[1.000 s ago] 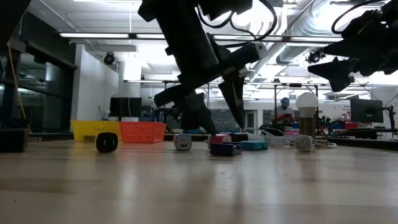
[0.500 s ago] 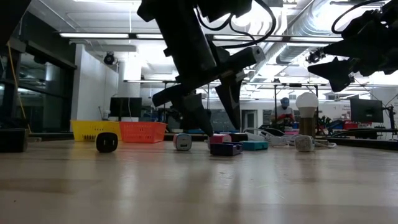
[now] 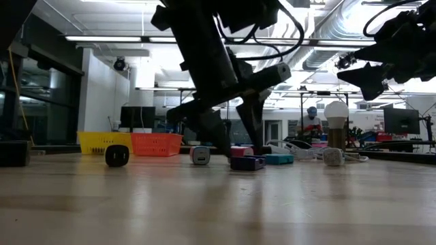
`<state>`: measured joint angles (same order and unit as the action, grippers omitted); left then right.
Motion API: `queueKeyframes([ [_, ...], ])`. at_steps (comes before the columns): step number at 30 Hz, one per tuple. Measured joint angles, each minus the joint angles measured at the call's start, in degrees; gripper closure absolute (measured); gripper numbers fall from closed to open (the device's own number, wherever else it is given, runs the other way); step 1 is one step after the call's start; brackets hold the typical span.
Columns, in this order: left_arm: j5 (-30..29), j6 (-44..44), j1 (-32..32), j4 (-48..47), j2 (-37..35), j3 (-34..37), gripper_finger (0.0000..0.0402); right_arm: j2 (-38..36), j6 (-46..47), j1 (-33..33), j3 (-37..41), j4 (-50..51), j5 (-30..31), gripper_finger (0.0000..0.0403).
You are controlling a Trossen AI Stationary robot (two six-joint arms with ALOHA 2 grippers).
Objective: Pick & Place Office items
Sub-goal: Put the dark blue digital clock into the yellow basket
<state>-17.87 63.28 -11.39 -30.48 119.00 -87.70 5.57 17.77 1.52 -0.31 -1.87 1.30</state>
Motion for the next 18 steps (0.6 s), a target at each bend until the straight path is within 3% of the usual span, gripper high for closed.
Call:
queueKeyframes([
  [18,1.8,-0.3,0.0,1.9,1.9,0.0,0.0167,0.0,0.0,0.0,0.0,0.0,0.0,0.0144],
])
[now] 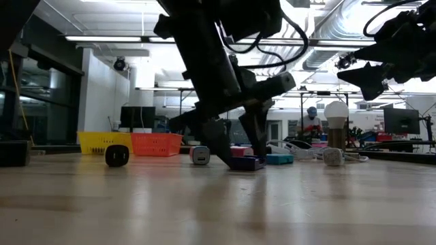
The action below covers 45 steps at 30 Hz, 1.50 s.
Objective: Pick & Place Office items
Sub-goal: Put the dark blue digital clock into the yellow basket
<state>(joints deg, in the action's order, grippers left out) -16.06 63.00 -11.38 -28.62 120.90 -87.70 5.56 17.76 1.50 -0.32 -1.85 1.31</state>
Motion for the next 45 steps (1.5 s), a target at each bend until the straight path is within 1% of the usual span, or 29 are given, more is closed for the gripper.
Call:
queueKeyframes([
  [22,0.8,-0.1,0.2,-0.7,0.7,-0.1,0.0167,0.0,0.0,0.0,0.0,0.1,0.0,0.0144],
  [37,1.0,0.5,0.4,-3.9,1.4,-0.2,0.0168,0.0,0.0,0.0,0.0,0.1,0.0,0.0144],
  [45,0.6,2.5,0.4,-7.1,1.5,-0.1,0.0168,0.0,0.0,0.0,0.0,0.1,0.0,0.0144],
])
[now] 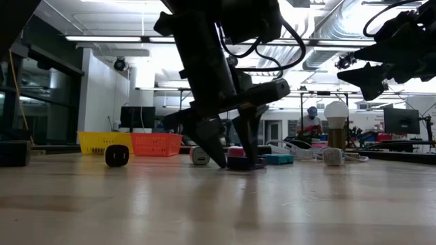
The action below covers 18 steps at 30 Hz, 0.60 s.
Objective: Pick & Place Office items
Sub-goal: Put the dark blue digital clock into the yellow basket
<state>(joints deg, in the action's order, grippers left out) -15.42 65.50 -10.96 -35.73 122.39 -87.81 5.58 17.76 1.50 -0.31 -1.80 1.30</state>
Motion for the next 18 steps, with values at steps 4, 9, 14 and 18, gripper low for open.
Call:
queueKeyframes([
  [4,0.0,-0.4,0.3,-0.3,0.0,0.0,0.0168,0.0,0.0,0.0,0.0,0.0,0.0,0.0144],
  [9,0.1,-4.0,0.5,0.5,0.0,0.1,0.0167,0.0,0.0,0.0,0.0,0.0,0.0,0.0144],
  [14,0.0,-5.3,0.6,0.9,0.0,0.1,0.0167,0.0,0.0,0.0,0.0,0.0,0.0,0.0144],
  [18,-0.6,-7.0,0.6,1.4,0.0,0.2,0.0167,0.0,0.0,0.0,0.0,0.0,0.0,0.0144],
])
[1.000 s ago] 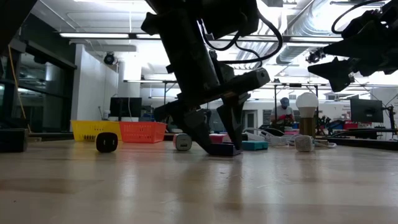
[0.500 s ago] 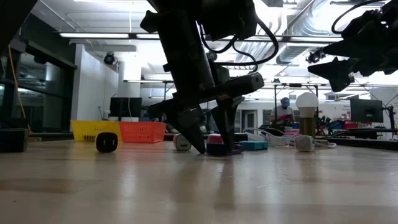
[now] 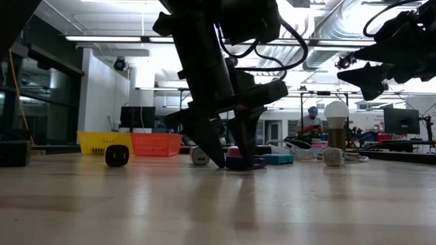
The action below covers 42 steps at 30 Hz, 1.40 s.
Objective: Pick & Place Office items
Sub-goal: Put the dark blue digital clock into the yellow basket
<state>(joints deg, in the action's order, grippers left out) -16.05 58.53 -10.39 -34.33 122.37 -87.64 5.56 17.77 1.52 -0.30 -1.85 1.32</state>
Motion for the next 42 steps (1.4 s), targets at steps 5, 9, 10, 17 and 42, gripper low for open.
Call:
queueKeyframes([
  [5,-1.1,-0.7,0.0,0.6,0.0,0.0,0.0167,0.0,0.0,0.0,0.0,0.0,0.0,0.0144],
  [9,-1.7,-1.9,0.0,0.8,0.0,0.0,0.0167,0.0,0.0,0.0,0.0,0.0,0.0,0.0144],
  [10,-1.8,-2.1,0.0,0.9,0.0,0.0,0.0167,0.0,0.0,0.0,0.0,0.0,0.0,0.0144],
  [17,-2.5,-3.3,0.0,1.1,0.1,0.0,0.0167,0.0,0.0,0.0,0.0,0.0,0.0,0.0144],
  [42,-2.3,-2.7,0.0,0.9,0.1,-0.1,0.0240,0.0,0.0,0.0,0.0,0.0,0.0,0.0144],
])
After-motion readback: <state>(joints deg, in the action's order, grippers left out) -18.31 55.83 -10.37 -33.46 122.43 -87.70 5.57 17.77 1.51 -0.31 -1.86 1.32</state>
